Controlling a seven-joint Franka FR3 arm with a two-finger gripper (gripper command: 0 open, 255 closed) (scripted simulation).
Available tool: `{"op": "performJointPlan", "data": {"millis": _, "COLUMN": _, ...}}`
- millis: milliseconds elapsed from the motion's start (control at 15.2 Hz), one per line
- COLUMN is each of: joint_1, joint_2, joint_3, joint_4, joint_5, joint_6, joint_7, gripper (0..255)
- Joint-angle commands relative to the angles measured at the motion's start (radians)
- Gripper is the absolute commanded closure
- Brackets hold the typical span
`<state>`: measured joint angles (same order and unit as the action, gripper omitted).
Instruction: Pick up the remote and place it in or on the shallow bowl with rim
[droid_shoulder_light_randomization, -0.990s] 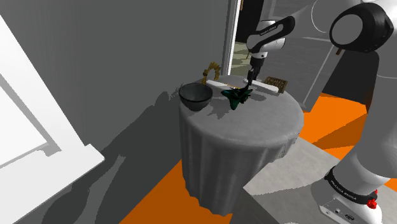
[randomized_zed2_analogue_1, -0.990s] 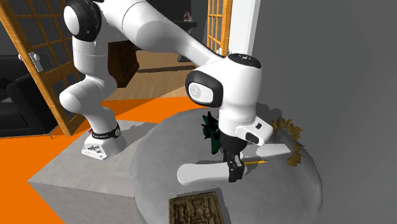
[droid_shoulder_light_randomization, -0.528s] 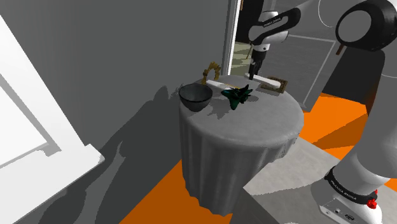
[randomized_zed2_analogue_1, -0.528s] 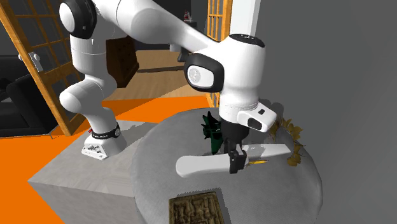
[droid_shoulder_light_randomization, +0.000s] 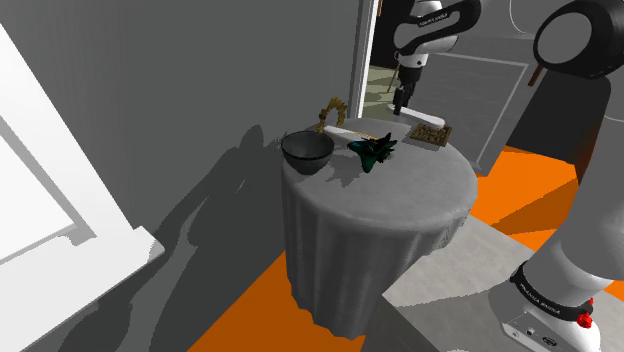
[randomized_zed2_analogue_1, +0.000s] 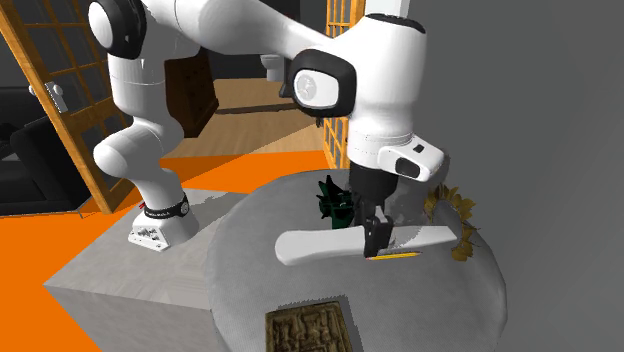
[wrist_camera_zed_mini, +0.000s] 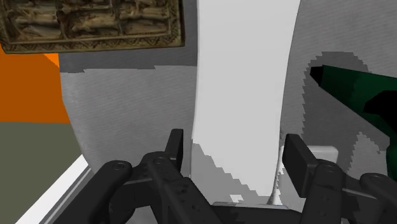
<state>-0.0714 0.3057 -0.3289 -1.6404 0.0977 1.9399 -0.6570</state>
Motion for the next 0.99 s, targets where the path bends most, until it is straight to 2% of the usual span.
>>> {"op": "performJointPlan", "data": {"millis": 0, "joint_1": 0.0, "joint_2": -0.007, "joint_3": -0.001, "joint_4": 0.016, "joint_5": -0.003, "joint_6": -0.022, "joint_7": 0.002, "gripper": 255}}
{"op": "performJointPlan", "data": {"millis": 594, "joint_1": -0.002, "joint_2": -0.019, "joint_3": -0.004, "joint_4": 0.112, "joint_5": -0.009, "joint_6": -0.13, "joint_7": 0.006, "gripper": 255}}
{"op": "performJointPlan", "data": {"millis": 924, "joint_1": 0.073, "joint_2": -0.041, "joint_3": 0.032, "joint_4": 0.088, "joint_5": -0.026, "joint_6": -0.124, "joint_7": 0.118, "gripper": 255}}
